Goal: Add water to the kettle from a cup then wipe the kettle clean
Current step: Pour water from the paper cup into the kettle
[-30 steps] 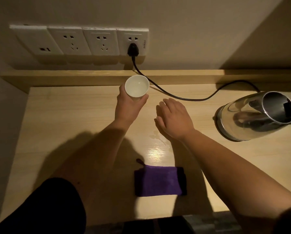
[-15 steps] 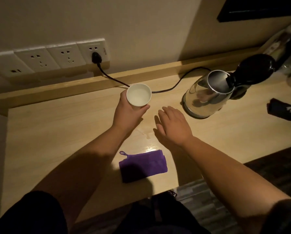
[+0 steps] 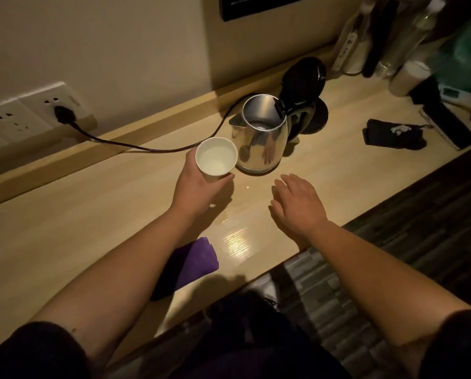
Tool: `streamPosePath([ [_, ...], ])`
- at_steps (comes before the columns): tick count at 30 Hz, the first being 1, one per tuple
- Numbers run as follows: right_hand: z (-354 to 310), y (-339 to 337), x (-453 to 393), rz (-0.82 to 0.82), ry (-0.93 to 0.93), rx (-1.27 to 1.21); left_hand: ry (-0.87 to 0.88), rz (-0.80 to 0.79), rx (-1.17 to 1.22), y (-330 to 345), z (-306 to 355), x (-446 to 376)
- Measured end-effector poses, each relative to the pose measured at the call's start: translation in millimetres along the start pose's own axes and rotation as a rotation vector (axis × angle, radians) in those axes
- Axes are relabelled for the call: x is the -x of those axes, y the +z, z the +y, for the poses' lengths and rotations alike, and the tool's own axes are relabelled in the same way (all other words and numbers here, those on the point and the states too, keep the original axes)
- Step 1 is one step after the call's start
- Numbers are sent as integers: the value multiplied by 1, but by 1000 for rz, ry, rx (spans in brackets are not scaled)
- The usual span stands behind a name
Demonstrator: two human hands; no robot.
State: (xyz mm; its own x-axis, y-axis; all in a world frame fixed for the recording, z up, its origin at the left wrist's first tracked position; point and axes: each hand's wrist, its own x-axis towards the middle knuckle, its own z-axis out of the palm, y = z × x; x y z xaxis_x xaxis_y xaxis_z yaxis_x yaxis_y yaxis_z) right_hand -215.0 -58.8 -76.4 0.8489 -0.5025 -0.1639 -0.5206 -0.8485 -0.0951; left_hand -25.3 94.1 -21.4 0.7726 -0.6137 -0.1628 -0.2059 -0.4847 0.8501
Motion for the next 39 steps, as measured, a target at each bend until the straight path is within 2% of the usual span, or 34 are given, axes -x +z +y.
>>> streamPosePath([
  [12,63,31,-22,-68,69,18,28,38,-69,26,25,3],
  [34,71,50,-25,-49,63,-101,142,180,-199,2,76,-29],
  [39,71,49,-24,-44,65,-114,179,152,-252,-13,79,-46],
])
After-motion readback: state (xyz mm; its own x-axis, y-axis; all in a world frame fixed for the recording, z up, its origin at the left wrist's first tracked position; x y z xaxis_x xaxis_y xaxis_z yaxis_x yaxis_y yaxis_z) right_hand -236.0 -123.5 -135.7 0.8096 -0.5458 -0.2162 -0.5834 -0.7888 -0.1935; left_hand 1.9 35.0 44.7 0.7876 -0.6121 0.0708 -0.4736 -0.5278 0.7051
